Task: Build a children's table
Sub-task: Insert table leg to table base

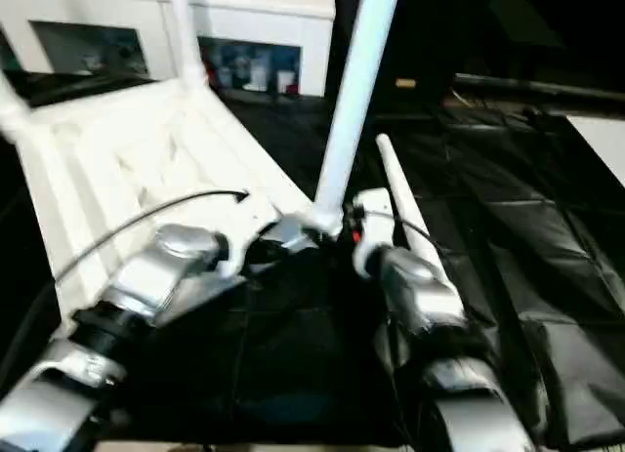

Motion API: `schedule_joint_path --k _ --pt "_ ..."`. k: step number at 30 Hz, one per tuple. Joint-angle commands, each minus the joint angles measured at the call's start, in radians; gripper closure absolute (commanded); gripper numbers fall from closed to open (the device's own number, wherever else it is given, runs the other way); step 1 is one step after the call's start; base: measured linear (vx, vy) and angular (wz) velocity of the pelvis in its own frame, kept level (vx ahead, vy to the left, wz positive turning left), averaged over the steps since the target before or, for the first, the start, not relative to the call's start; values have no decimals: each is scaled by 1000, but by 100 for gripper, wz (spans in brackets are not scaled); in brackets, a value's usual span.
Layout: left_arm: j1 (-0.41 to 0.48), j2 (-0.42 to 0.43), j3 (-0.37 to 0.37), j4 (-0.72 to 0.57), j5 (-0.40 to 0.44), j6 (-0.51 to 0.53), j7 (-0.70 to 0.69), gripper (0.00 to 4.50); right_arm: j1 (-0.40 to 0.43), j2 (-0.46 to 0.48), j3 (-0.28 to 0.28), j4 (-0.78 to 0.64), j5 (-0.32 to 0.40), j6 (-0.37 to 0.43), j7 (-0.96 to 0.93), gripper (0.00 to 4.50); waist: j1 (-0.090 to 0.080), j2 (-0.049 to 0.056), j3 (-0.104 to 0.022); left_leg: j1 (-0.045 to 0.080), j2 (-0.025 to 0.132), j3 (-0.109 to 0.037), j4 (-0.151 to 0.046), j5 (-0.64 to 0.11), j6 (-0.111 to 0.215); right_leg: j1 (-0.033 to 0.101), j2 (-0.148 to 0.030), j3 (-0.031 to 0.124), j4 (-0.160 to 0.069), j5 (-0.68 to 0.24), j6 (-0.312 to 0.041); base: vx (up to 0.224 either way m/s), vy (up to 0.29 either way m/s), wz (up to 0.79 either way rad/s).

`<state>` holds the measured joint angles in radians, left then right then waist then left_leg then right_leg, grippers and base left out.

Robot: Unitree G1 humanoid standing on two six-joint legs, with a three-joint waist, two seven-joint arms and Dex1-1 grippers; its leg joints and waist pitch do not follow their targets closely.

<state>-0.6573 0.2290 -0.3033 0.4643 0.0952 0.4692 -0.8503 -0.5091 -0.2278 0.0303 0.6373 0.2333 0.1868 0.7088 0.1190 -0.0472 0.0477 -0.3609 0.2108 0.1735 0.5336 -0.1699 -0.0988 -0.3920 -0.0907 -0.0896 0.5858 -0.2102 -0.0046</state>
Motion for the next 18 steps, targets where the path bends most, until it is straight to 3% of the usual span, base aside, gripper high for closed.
schedule_joint_path --k 1,5,7,8,14,18 --pt "16 13 -43 18 -6 -34 -67 450 31 -28 51 -103 -12 -1 92 32 2 4 -59 6 19 5 -34 -13 115 62 -51 49 -37 174 -229 0 0 0" --pt "37 73 -74 -6 -18 -155 -190 450 101 -99 84 -236 -9 -5 176 32 0 3 -57 6 23 4 -36 -67 105 62 -54 51 -42 94 -219 0 0 0" --pt "53 93 -76 -32 -42 -195 -253 450 113 -113 89 -261 -15 -20 183 32 1 8 -56 12 26 5 -37 -86 90 54 -54 52 -41 68 -233 0 0 0" --pt "57 99 -77 -38 -48 -211 -271 450 116 -116 89 -268 -17 -22 183 32 2 7 -56 9 26 4 -37 -92 82 57 -55 52 -39 52 -235 0 0 0" --pt "86 165 -94 -85 -79 -266 -386 450 145 -136 107 -339 -7 14 229 32 15 12 -57 17 28 5 -33 -93 67 50 -51 53 -30 75 -237 0 0 0" --pt "91 174 -87 -86 -89 -280 -408 450 155 -147 131 -348 -17 19 251 47 20 9 -55 10 27 4 -33 -112 54 53 -55 52 -30 48 -231 0 0 0"
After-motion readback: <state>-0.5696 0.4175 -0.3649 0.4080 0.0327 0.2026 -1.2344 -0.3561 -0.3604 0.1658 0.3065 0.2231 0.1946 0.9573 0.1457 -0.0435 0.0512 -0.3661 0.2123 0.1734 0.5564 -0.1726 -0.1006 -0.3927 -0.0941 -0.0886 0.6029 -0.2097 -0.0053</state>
